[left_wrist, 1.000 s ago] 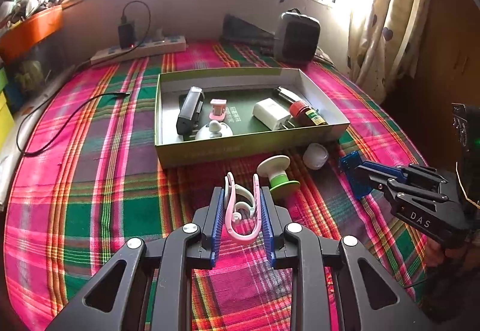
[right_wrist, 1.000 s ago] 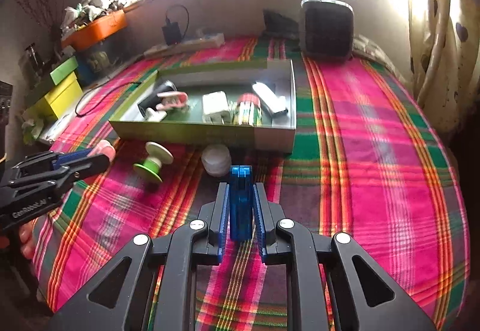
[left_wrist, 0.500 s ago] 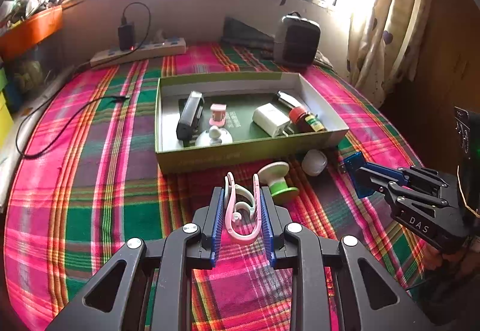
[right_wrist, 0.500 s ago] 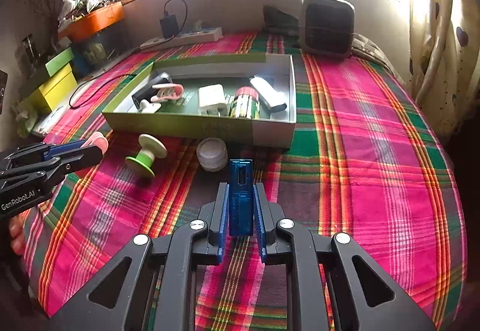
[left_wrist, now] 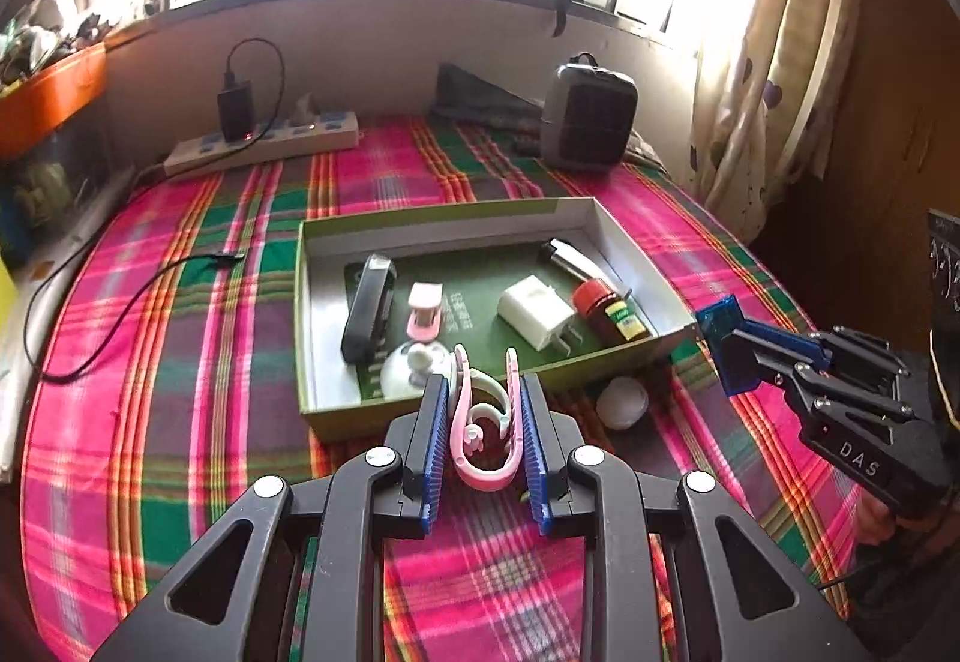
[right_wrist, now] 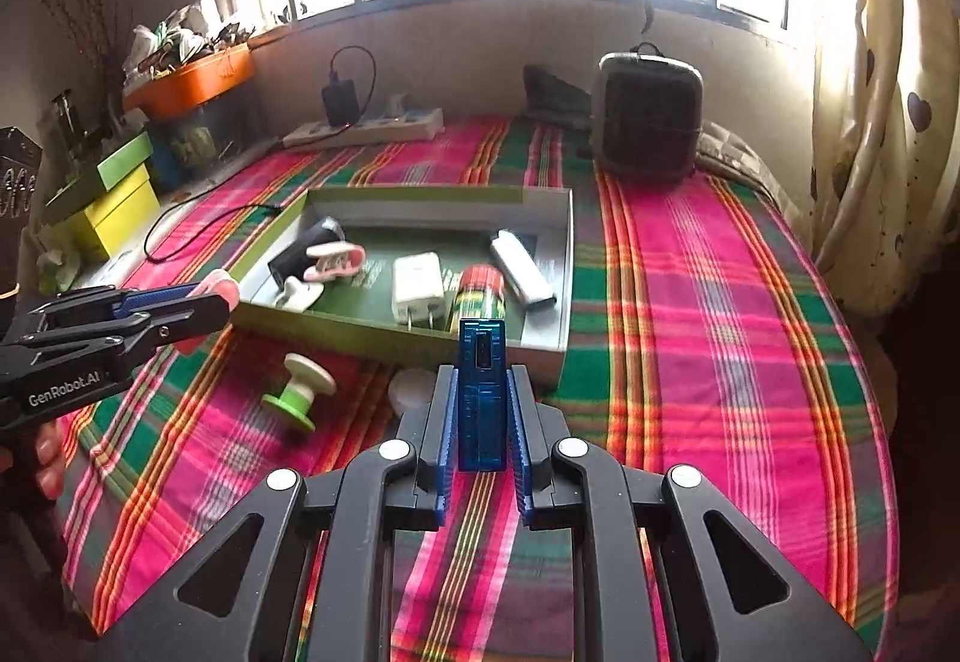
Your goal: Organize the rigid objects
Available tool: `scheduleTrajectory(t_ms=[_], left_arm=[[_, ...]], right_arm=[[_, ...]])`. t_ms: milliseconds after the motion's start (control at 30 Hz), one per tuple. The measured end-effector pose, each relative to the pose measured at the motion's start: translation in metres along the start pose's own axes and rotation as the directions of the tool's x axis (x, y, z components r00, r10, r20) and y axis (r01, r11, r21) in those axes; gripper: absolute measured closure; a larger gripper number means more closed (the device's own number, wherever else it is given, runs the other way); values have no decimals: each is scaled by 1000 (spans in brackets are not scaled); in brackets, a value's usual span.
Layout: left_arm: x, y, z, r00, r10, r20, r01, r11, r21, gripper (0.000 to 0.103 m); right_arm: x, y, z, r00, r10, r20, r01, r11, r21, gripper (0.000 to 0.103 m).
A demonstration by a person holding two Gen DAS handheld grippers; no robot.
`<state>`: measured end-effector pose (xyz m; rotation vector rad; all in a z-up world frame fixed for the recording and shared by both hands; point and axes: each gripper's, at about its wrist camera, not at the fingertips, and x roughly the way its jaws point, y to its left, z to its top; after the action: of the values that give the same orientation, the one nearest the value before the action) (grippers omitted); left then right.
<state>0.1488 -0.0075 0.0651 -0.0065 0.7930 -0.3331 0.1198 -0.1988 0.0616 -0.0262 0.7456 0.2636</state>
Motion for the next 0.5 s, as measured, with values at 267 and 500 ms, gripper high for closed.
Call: scheduleTrajectory(t_ms=[267,500], left_arm=[[21,-6,16,1000,-8,-22,9,1000,10,81],[40,-8,23,999,-8,-53,9,1000,16,81]], right_arm=[[11,-8,26,1000,-1,2,1,1000,-24,86],[31,-14,45,999,30,-18,-31,999,-31,86]])
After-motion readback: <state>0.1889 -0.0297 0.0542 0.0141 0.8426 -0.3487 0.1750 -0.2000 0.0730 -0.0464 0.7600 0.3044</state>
